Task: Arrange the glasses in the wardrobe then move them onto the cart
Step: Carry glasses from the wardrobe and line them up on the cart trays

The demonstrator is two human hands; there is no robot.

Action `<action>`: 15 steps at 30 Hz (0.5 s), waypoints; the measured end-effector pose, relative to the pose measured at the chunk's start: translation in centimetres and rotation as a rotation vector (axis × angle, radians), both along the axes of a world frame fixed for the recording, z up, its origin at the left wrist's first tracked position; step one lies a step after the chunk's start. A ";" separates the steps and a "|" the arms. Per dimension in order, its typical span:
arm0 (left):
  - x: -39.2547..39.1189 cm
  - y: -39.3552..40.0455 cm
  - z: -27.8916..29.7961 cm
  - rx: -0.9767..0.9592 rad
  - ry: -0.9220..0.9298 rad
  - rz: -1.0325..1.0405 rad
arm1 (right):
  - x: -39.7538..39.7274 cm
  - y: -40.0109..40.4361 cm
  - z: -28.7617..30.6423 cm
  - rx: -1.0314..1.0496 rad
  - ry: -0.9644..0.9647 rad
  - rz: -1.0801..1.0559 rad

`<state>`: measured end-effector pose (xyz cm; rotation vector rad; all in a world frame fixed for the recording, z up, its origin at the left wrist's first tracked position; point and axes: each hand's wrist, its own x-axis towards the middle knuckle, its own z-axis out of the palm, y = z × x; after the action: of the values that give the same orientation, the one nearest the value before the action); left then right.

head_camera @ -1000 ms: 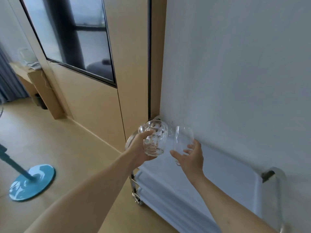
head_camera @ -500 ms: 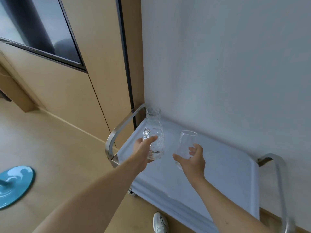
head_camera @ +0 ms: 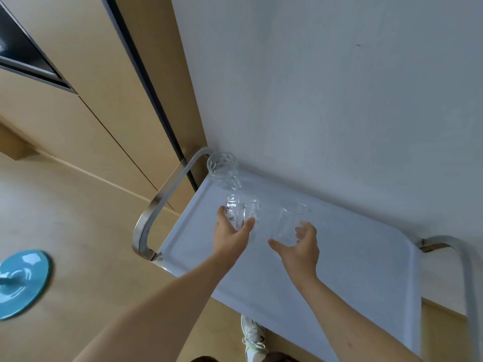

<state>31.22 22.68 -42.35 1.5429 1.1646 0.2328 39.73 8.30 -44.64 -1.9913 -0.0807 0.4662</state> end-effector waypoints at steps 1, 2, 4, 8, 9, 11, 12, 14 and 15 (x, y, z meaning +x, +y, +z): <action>0.2 -0.1 -0.6 0.057 0.019 -0.026 | 0.1 0.1 -0.2 -0.008 -0.007 -0.001; 0.3 -0.1 -1.1 0.104 0.028 -0.048 | 0.1 0.2 -0.5 -0.015 -0.009 -0.006; 0.4 -0.3 -2.4 0.187 0.018 -0.096 | 0.1 0.3 -1.1 -0.024 -0.007 -0.032; 0.5 -0.4 -4.4 0.310 -0.035 -0.174 | 0.0 0.8 -1.9 -0.041 -0.016 -0.081; 0.6 -0.3 -4.9 0.338 -0.050 -0.189 | 0.0 1.0 -2.1 -0.044 -0.022 -0.090; 0.8 0.1 -5.9 0.374 -0.084 -0.227 | -0.2 1.4 -2.5 -0.050 -0.036 -0.106; 0.9 0.3 -6.3 0.388 -0.100 -0.249 | -0.3 1.4 -2.7 -0.054 -0.043 -0.115; 1.0 0.6 -7.3 0.419 -0.125 -0.287 | -0.7 1.4 -3.2 -0.066 -0.052 -0.140; 0.9 0.7 -7.8 0.434 -0.131 -0.301 | -0.9 1.3 -3.4 -0.070 -0.051 -0.154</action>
<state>32.11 23.43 -50.12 2.0264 0.7960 0.3959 38.82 9.62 -48.05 -2.0599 0.0577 0.3223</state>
